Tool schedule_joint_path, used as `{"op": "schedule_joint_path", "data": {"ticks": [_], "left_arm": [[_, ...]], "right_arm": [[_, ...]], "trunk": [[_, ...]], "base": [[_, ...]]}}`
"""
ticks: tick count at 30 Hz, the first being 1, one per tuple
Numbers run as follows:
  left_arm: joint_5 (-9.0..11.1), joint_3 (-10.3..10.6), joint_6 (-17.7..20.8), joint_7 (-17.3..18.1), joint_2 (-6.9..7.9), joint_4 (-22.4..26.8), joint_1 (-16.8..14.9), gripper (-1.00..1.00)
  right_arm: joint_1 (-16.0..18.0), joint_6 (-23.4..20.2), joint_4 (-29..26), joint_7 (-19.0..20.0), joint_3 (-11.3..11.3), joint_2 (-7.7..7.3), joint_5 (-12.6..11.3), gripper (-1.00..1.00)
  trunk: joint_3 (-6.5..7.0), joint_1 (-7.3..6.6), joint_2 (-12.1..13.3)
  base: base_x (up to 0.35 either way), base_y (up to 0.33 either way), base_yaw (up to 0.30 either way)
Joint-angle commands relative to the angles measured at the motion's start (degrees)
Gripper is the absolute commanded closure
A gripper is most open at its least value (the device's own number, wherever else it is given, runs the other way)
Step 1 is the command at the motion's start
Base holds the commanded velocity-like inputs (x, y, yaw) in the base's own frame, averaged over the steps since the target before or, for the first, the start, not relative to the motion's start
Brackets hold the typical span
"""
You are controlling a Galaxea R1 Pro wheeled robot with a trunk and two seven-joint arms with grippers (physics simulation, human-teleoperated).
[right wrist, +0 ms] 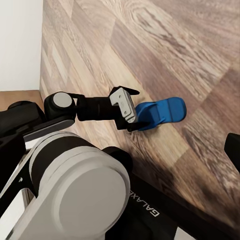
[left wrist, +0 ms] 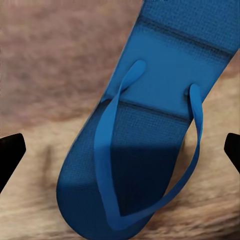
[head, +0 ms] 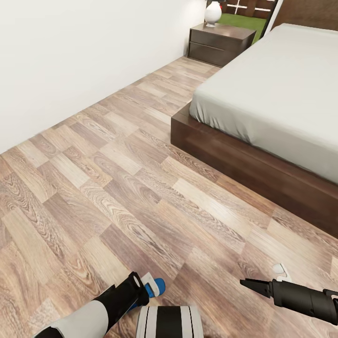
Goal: In the bedroom, move the book from the bed onto either nightstand, and place the two sandals side by side next to the bed.
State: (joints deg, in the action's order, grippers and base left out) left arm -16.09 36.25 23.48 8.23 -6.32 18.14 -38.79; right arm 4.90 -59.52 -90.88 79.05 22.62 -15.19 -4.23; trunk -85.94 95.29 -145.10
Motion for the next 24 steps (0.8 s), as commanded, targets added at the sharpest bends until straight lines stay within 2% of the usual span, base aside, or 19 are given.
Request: {"op": "schedule_joint_path", "data": {"ticks": [1, 6, 24], "left_arm": [[-0.6, 0.0, 0.3, 0.4, 0.01, 0.1, 0.0, -1.00], [-0.6, 0.0, 0.3, 0.4, 0.00, 0.1, 0.0, -1.00], [-0.6, 0.1, 0.3, 0.2, -0.01, 0.2, -0.1, -1.00]], "right_arm": [[0.0, -0.5, 0.0, 0.1, 0.0, -0.01, -0.2, -1.00], [0.0, -0.5, 0.0, 0.1, 0.0, -0.01, -0.2, -1.00], [0.0, -0.5, 0.0, 0.1, 0.0, -0.01, -0.2, -1.00]], "trunk": [[-0.26, 0.02, 0.0], [-1.36, 0.15, -0.1], [-1.36, 0.15, -0.1]], "base": [[0.000, 0.000, 0.000], [0.000, 0.000, 0.000], [0.000, 0.000, 0.000]]}}
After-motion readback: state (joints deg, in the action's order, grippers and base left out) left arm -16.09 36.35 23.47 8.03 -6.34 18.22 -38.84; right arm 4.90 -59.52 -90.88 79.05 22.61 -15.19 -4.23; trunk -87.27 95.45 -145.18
